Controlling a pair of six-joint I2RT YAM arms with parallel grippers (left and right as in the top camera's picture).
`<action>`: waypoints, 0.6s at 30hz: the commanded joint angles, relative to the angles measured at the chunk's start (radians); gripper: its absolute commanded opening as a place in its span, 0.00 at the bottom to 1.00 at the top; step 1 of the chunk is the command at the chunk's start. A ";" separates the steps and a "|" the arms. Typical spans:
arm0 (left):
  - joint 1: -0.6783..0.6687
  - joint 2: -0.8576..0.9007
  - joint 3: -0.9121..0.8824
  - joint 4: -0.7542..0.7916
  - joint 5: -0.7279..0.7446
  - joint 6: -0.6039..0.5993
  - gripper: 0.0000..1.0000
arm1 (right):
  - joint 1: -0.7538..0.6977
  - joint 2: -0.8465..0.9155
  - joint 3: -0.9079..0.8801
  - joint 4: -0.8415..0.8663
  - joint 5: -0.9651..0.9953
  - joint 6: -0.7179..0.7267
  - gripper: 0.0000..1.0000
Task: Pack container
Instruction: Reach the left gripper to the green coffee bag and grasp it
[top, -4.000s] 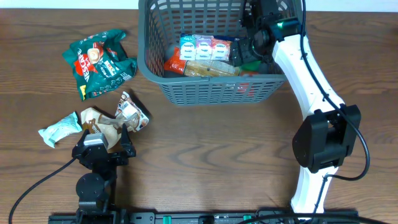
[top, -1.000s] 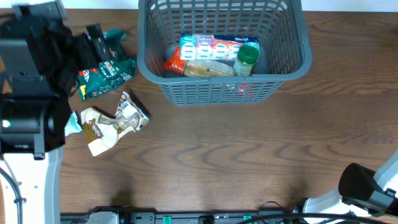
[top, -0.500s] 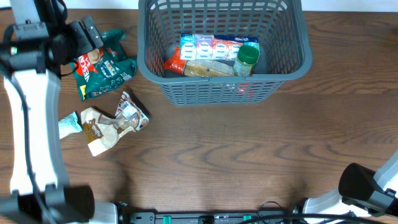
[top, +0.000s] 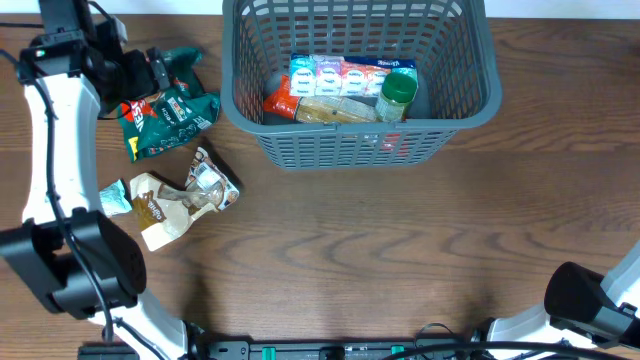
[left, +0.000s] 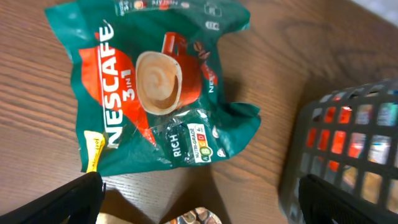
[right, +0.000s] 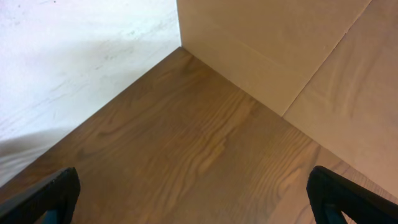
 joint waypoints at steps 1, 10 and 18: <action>-0.008 0.061 0.003 0.002 -0.027 0.031 0.99 | -0.005 -0.011 -0.001 -0.002 0.008 0.013 0.99; -0.015 0.183 0.003 0.059 -0.079 0.015 0.99 | -0.005 -0.011 -0.001 -0.002 0.008 0.013 0.99; -0.015 0.265 0.003 0.147 -0.096 -0.030 0.99 | -0.005 -0.011 -0.001 -0.002 0.008 0.013 0.99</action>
